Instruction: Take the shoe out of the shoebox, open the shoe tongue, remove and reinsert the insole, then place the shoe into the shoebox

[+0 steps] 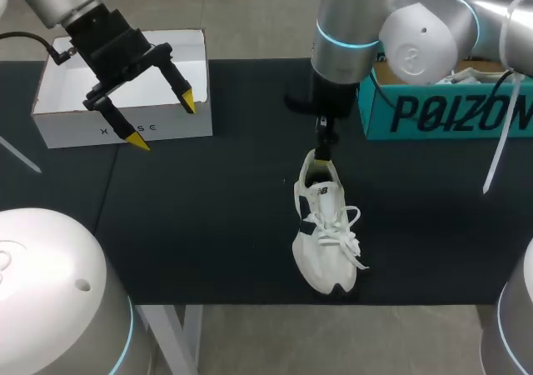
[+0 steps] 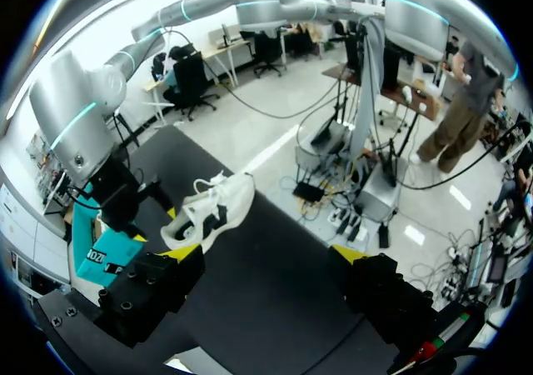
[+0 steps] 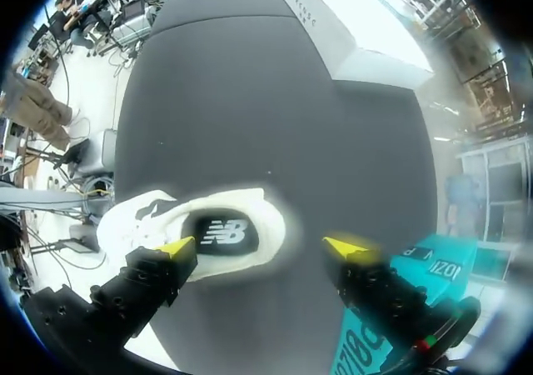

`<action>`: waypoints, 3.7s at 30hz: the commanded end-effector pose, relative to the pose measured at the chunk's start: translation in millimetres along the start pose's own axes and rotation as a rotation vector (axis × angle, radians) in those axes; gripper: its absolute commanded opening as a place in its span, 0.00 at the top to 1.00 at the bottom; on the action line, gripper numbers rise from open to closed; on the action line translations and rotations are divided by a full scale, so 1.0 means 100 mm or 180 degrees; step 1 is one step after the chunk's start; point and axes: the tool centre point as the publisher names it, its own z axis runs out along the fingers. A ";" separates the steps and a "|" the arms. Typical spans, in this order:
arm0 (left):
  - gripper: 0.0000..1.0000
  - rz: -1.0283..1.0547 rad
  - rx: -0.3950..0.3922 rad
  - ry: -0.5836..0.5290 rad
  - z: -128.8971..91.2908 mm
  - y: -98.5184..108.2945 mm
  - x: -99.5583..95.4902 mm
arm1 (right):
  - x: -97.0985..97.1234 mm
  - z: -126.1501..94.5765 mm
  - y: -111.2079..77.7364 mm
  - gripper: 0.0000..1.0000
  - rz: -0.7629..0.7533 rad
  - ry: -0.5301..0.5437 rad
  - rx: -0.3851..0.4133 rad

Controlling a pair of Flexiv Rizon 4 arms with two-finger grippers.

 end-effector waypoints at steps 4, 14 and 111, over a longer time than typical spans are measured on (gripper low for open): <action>0.00 -0.0001 -0.0005 0.0009 0.00 0.00 0.00 | -0.01 0.14 -0.05 0.00 -0.0091 0.0070 -0.0040; 0.00 -0.0001 -0.0005 0.0009 0.00 0.00 0.00 | -0.04 0.32 -0.04 0.00 -0.0124 0.0118 -0.0101; 0.00 -0.0001 -0.0005 0.0009 0.00 0.00 0.00 | -1.59 -1.59 -0.45 1.00 0.2603 -0.1017 0.0600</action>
